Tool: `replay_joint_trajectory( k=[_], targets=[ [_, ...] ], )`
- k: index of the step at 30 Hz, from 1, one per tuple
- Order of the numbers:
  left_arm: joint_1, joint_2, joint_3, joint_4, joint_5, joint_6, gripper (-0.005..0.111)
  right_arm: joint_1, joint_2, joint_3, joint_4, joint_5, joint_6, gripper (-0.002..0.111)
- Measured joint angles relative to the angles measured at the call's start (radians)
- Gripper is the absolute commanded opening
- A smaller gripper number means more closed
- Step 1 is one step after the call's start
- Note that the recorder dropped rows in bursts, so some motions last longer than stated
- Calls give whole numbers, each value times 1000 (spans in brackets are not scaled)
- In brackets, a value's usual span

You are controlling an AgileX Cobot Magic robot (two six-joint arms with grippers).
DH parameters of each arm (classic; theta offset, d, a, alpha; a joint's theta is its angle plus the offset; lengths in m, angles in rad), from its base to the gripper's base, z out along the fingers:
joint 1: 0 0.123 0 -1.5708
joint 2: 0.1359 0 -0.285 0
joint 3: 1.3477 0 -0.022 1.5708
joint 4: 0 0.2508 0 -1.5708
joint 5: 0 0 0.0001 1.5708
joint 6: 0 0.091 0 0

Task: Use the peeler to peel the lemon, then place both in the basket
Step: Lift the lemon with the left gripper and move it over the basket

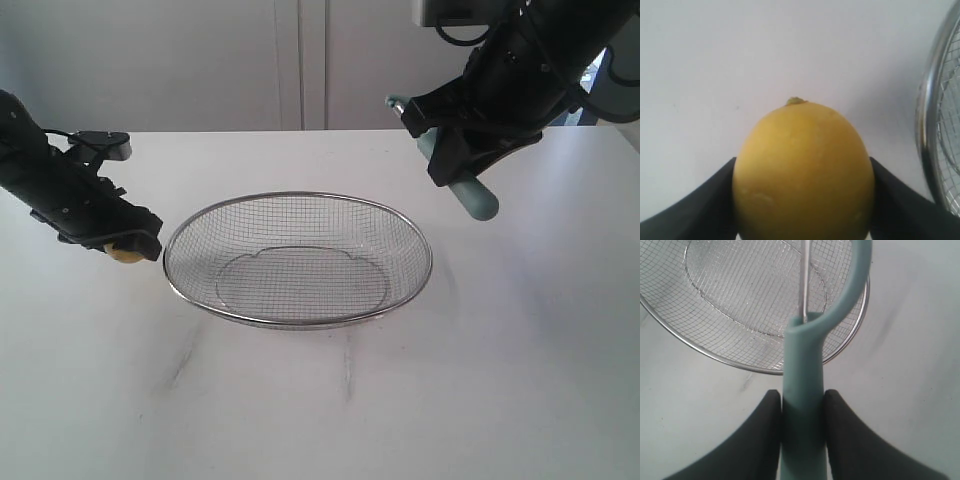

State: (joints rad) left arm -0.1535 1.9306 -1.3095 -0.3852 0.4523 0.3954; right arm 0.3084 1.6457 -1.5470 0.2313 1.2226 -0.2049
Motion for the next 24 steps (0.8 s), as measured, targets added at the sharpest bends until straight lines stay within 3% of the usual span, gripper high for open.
replay_joint_trajectory(
  k=[24],
  targets=[
    [0,-204,28,13,152,-20,0,0,0,0,0,0,2,0]
  ],
)
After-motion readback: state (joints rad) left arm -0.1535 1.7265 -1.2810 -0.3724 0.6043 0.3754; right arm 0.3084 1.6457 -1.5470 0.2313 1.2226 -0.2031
